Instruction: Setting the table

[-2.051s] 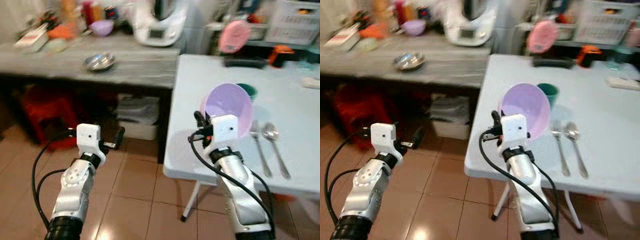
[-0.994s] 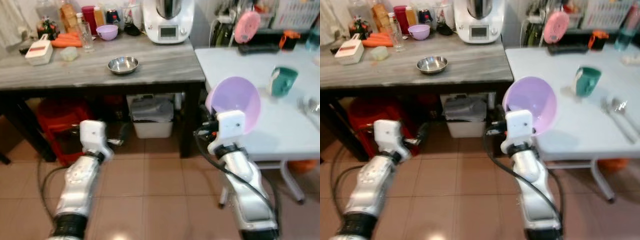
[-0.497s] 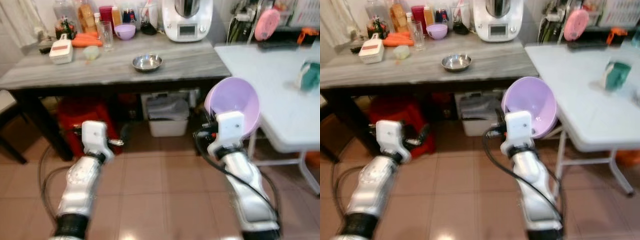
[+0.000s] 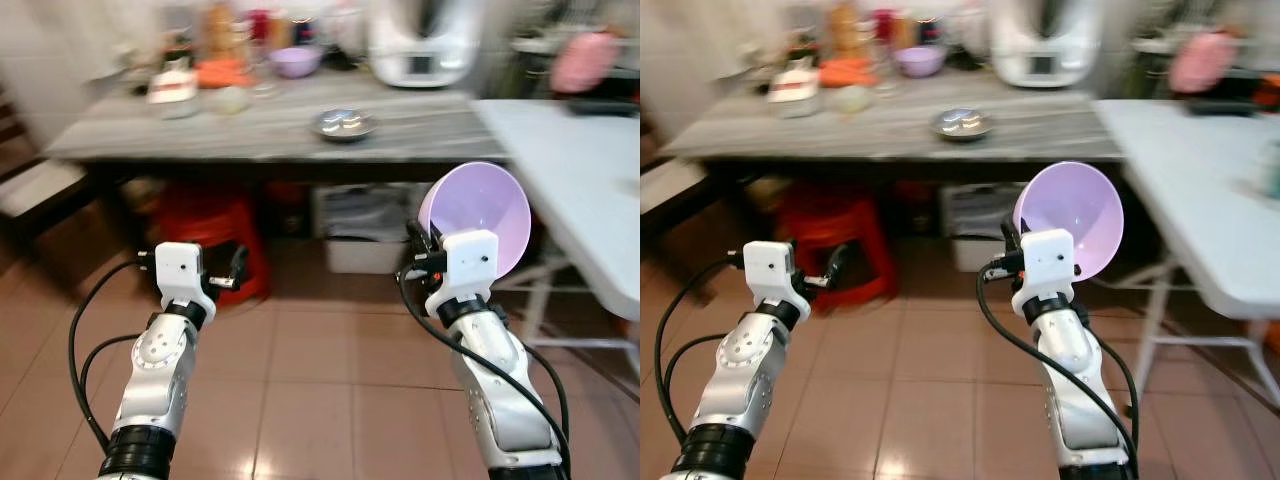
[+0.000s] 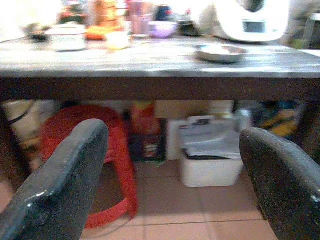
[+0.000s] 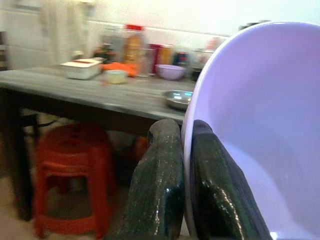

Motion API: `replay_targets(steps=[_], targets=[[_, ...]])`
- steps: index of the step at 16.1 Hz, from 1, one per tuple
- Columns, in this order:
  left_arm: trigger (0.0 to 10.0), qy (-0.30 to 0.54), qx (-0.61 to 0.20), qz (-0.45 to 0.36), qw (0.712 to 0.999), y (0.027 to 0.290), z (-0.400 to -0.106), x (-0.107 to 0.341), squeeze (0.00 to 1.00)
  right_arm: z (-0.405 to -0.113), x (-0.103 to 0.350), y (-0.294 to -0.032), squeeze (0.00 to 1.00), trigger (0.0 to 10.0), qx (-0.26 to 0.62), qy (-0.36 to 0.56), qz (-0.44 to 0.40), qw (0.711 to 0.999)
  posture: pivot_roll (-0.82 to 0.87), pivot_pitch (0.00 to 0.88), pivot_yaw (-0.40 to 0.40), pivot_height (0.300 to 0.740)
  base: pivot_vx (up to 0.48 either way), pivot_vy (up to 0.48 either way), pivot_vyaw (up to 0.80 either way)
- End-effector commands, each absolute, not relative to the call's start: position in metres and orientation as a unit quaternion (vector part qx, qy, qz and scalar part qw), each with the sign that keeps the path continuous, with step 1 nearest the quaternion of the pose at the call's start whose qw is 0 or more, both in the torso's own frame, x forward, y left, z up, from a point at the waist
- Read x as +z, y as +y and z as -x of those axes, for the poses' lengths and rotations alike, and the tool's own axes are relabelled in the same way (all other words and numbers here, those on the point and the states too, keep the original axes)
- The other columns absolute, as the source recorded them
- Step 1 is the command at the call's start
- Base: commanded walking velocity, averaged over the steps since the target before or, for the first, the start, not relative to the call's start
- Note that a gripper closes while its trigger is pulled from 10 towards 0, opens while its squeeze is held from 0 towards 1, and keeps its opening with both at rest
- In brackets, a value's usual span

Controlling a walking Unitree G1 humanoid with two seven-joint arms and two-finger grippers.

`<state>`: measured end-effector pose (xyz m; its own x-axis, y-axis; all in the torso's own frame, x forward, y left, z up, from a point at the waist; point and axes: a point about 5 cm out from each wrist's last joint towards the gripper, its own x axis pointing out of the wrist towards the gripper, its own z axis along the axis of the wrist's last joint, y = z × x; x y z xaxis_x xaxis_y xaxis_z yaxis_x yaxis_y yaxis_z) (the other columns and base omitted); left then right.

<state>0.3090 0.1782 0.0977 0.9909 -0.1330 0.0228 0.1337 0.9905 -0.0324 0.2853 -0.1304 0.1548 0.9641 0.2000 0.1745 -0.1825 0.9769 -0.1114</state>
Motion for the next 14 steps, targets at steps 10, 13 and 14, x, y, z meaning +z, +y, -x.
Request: replay_targets(steps=[10,13,14], targets=[[10.0,-0.019,-0.078,0.019,0.997,0.172,-0.307,0.103,0.0,-0.281,0.16,-0.131,0.0,10.0,0.097,-0.104,0.045,0.989,0.01,0.0,0.036,0.74,0.224,0.0,0.04],[10.0,-0.019,-0.085,0.025,0.996,0.17,-0.307,0.103,0.0,-0.281,0.161,-0.132,0.0,10.0,0.097,-0.104,0.046,0.989,0.01,0.0,0.038,0.74,0.421,0.0,0.0],[10.0,-0.021,-0.096,0.023,0.995,0.167,-0.306,0.104,0.0,-0.28,0.16,-0.132,0.0,10.0,0.096,-0.103,0.044,0.989,0.01,0.0,0.039,0.74,0.446,0.0,0.0]])
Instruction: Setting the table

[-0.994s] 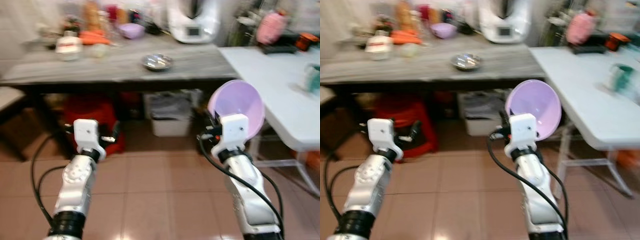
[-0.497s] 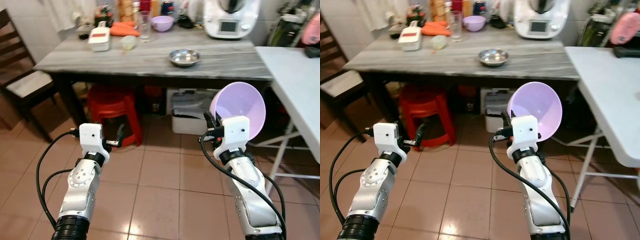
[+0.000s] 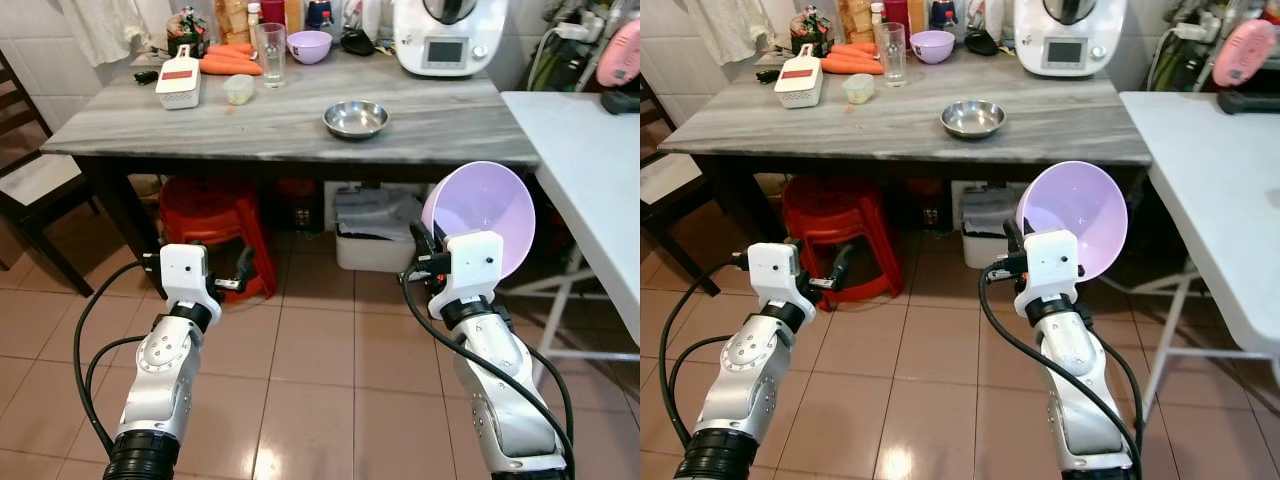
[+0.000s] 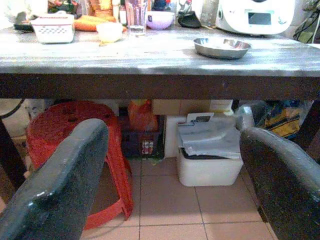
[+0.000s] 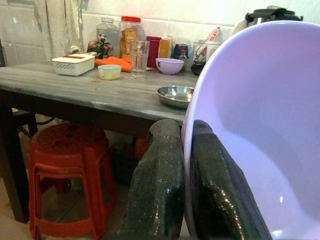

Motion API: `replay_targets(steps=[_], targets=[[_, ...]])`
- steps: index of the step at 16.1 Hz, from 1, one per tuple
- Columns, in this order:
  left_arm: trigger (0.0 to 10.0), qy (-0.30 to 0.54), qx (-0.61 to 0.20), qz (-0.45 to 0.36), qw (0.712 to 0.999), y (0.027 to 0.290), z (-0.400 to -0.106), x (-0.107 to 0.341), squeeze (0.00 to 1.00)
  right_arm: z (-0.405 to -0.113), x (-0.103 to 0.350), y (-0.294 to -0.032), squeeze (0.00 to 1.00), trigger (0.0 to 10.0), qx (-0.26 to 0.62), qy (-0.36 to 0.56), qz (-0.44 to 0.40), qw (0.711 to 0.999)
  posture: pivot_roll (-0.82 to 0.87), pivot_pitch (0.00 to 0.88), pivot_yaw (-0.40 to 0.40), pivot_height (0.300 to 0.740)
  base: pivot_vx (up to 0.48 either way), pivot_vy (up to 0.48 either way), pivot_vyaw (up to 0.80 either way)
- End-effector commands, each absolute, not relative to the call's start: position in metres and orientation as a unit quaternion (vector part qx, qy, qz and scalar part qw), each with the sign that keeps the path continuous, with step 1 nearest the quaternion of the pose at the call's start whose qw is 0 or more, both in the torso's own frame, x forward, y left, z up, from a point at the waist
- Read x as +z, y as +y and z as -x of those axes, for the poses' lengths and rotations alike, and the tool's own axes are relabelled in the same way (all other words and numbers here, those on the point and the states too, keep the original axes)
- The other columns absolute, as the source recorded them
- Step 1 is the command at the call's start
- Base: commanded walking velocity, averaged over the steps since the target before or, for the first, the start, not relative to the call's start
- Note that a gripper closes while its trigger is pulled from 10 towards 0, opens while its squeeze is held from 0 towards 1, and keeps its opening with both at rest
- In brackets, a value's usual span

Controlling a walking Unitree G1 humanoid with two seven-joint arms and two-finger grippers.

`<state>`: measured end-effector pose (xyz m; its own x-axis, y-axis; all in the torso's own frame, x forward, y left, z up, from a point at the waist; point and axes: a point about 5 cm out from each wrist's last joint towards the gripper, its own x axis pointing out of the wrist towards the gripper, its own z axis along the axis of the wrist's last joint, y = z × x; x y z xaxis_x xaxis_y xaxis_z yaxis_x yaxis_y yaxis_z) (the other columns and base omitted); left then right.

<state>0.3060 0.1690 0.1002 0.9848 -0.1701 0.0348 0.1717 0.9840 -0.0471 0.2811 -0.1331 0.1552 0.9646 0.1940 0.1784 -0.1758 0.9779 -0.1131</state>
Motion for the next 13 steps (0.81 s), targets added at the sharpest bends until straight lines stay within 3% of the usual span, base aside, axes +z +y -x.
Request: replay_targets(steps=[1,3,7,13], targets=[[10.0,-0.022,-0.096,0.022,0.995,0.1666,-0.3061,0.1045,0.0,-0.2803,0.1597,-0.1312,0.0,10.0,0.096,-0.102,0.045,0.989,0.01,0.0,0.039,0.74,0.446,0.0,0.0],[10.0,-0.022,-0.096,0.022,0.995,0.1663,-0.3061,0.1049,0.0,-0.2799,0.1595,-0.1299,0.0,10.0,0.099,-0.103,0.044,0.989,0.01,0.0,0.043,0.74,0.459,0.0,0.0],[10.0,-0.025,-0.102,0.024,0.994,0.164,-0.308,0.1088,0.0,-0.2795,0.1599,-0.1297,0.0,10.0,0.098,-0.104,0.043,0.989,0.01,0.0,0.045,0.74,0.473,0.0,0.56],[10.0,-0.029,-0.112,0.028,0.993,0.1598,-0.3084,0.1125,0.0,-0.2783,0.1598,-0.1309,0.0,10.0,0.095,-0.104,0.046,0.989,0.01,0.0,0.049,0.74,0.48,0.0,0.07]])
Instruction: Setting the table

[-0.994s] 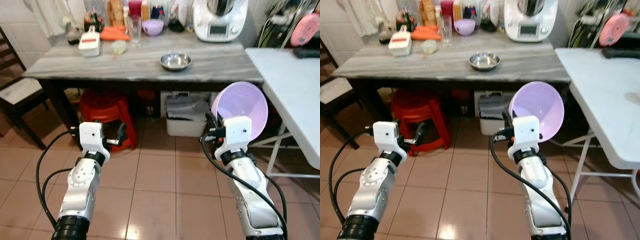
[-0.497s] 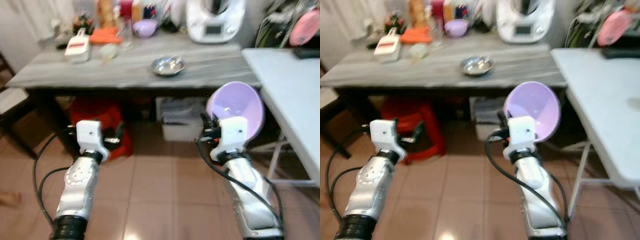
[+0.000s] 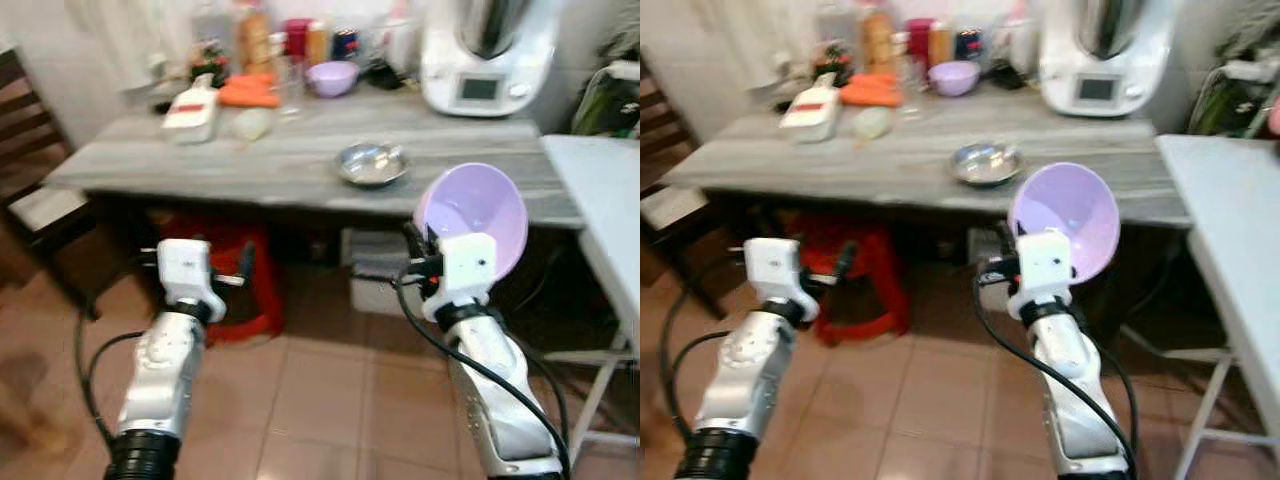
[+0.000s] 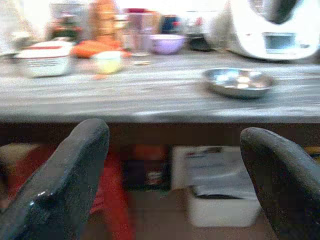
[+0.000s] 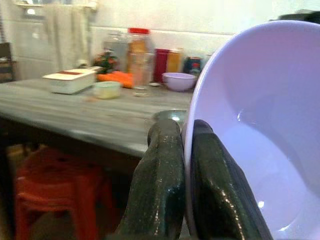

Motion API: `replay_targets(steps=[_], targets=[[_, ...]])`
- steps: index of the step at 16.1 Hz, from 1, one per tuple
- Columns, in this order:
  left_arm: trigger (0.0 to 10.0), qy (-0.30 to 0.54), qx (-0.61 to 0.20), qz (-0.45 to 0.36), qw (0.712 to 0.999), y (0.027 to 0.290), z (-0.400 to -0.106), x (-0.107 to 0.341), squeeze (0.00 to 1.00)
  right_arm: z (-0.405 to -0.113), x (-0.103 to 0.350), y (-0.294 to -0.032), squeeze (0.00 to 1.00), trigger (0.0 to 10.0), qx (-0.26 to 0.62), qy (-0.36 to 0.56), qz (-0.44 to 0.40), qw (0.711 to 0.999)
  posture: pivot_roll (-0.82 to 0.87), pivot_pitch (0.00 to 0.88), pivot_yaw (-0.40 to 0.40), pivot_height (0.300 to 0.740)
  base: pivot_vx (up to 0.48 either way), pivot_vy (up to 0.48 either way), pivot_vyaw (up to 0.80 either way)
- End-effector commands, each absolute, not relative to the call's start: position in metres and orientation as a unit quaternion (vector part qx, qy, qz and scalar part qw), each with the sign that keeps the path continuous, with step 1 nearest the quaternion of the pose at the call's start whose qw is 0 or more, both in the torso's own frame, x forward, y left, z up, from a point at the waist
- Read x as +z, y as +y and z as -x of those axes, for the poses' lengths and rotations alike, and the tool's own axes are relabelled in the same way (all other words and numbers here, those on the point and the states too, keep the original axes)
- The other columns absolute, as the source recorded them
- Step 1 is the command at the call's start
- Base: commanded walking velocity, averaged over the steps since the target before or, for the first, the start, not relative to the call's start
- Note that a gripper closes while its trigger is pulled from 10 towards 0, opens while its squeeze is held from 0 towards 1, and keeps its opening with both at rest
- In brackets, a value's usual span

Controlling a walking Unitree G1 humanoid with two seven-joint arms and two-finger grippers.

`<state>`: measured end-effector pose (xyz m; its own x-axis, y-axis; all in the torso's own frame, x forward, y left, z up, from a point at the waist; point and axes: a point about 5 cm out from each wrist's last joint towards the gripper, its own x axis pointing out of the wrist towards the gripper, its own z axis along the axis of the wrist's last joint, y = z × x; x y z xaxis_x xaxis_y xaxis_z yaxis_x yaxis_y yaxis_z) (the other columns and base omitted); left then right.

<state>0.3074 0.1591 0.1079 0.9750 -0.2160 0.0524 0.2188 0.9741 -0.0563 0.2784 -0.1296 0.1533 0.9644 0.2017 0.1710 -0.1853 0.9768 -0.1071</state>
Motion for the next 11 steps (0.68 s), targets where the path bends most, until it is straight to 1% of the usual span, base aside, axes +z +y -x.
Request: replay_targets(steps=[1,3,6,11], targets=[[10.0,-0.03,-0.115,0.03,0.992,0.158,-0.308,0.114,0.0,-0.278,0.16,-0.131,0.0,10.0,0.096,-0.103,0.046,0.989,0.01,0.0,0.049,0.74,0.48,0.0,0.43],[10.0,-0.036,-0.121,0.029,0.992,0.156,-0.309,0.117,0.0,-0.278,0.16,-0.129,0.0,10.0,0.102,-0.106,0.048,0.988,0.01,0.0,0.046,0.74,0.48,0.0,0.52],[10.0,-0.036,-0.124,0.032,0.991,0.153,-0.31,0.117,0.0,-0.279,0.162,-0.13,0.0,10.0,0.101,-0.108,0.051,0.988,0.0,0.0,0.043,0.74,0.48,0.0,0.66],[10.0,-0.036,-0.133,0.038,0.99,0.148,-0.309,0.118,0.0,-0.28,0.162,-0.132,0.0,10.0,0.098,-0.107,0.051,0.988,0.0,0.0,0.04,0.74,0.48,0.0,0.0]])
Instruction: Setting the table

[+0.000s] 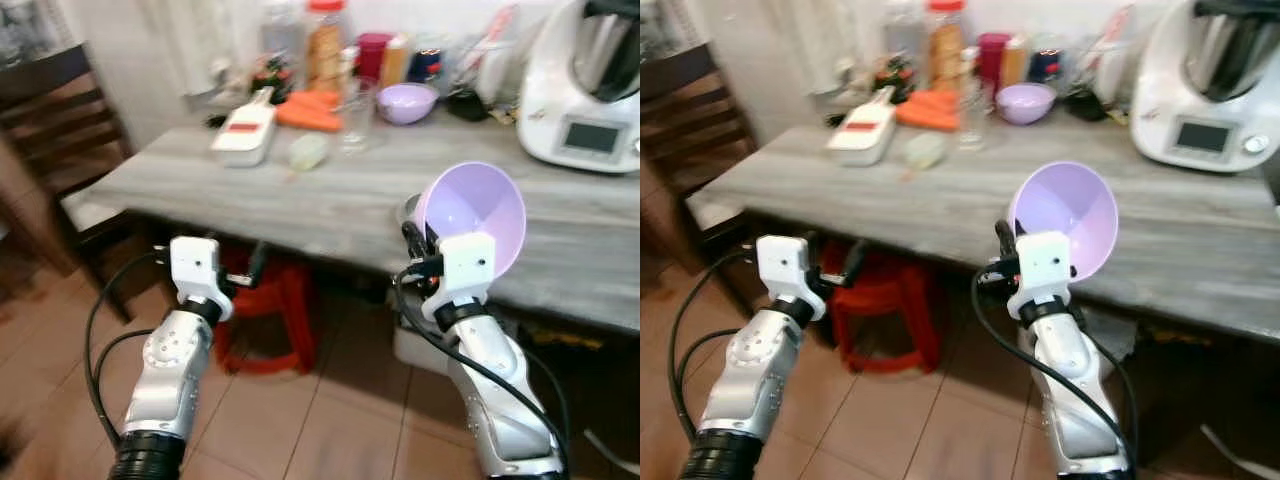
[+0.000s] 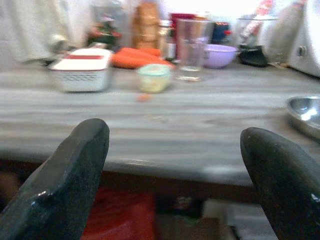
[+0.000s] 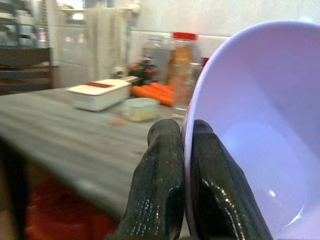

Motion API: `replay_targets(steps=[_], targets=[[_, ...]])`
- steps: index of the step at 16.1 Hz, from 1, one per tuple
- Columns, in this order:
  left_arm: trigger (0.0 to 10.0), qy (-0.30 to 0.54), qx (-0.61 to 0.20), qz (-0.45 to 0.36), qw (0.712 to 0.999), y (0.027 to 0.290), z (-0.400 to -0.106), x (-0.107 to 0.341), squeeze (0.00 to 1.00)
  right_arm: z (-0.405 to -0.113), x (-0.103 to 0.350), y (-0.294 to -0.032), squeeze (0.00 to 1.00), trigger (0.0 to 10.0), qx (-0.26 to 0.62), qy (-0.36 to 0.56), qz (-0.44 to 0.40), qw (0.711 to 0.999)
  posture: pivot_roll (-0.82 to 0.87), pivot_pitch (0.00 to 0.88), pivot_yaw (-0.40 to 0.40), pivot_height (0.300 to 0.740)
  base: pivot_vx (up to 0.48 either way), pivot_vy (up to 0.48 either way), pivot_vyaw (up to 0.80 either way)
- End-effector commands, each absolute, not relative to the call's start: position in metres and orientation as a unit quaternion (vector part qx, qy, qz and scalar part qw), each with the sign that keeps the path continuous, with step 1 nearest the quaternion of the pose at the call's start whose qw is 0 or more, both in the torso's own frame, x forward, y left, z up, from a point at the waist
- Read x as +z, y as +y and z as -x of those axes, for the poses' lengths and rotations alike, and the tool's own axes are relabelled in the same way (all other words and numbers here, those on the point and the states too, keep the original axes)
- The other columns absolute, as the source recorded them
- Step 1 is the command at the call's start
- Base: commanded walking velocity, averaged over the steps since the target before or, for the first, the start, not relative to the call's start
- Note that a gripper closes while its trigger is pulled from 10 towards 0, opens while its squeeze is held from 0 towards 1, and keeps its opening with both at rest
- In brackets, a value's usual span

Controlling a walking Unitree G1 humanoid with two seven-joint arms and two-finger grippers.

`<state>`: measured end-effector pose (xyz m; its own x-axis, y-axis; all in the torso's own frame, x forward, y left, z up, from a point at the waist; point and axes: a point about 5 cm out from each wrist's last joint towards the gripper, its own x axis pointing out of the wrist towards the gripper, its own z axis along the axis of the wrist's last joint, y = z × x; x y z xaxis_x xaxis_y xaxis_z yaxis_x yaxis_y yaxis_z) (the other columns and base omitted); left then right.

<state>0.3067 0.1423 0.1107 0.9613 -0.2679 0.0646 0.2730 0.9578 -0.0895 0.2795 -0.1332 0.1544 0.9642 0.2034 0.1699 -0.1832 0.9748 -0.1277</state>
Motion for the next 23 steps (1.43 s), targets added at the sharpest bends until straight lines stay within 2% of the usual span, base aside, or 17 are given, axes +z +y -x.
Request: replay_targets(steps=[1,8,10,18,23], targets=[[10.0,-0.035,-0.134,0.039,0.99,0.147,-0.309,0.117,0.0,-0.28,0.162,-0.132,0.0,10.0,0.098,-0.106,0.05,0.988,0.0,0.0,0.039,0.74,0.48,0.0,0.0],[10.0,-0.032,-0.139,0.044,0.989,0.144,-0.308,0.117,0.0,-0.282,0.163,-0.132,0.0,10.0,0.094,-0.103,0.043,0.989,0.0,0.0,0.036,0.74,0.473,0.0,0.0],[10.0,-0.038,-0.148,0.057,0.987,0.142,-0.306,0.119,0.0,-0.283,0.163,-0.132,0.0,10.0,0.097,-0.101,0.044,0.989,0.0,0.0,0.032,0.74,0.178,0.0,0.0],[10.0,-0.031,-0.303,0.027,0.952,0.128,-0.279,0.121,0.0,-0.286,0.152,-0.136,0.0,10.0,0.091,-0.057,0.086,0.991,0.0,0.0,0.021,0.74,0.0,0.0,0.0],[10.0,-0.018,-0.389,0.012,0.921,0.122,-0.268,0.126,0.0,-0.289,0.141,-0.126,0.0,10.0,0.14,-0.002,0.087,0.986,0.0,0.0,0.019,0.74,0.0,0.0,0.0]])
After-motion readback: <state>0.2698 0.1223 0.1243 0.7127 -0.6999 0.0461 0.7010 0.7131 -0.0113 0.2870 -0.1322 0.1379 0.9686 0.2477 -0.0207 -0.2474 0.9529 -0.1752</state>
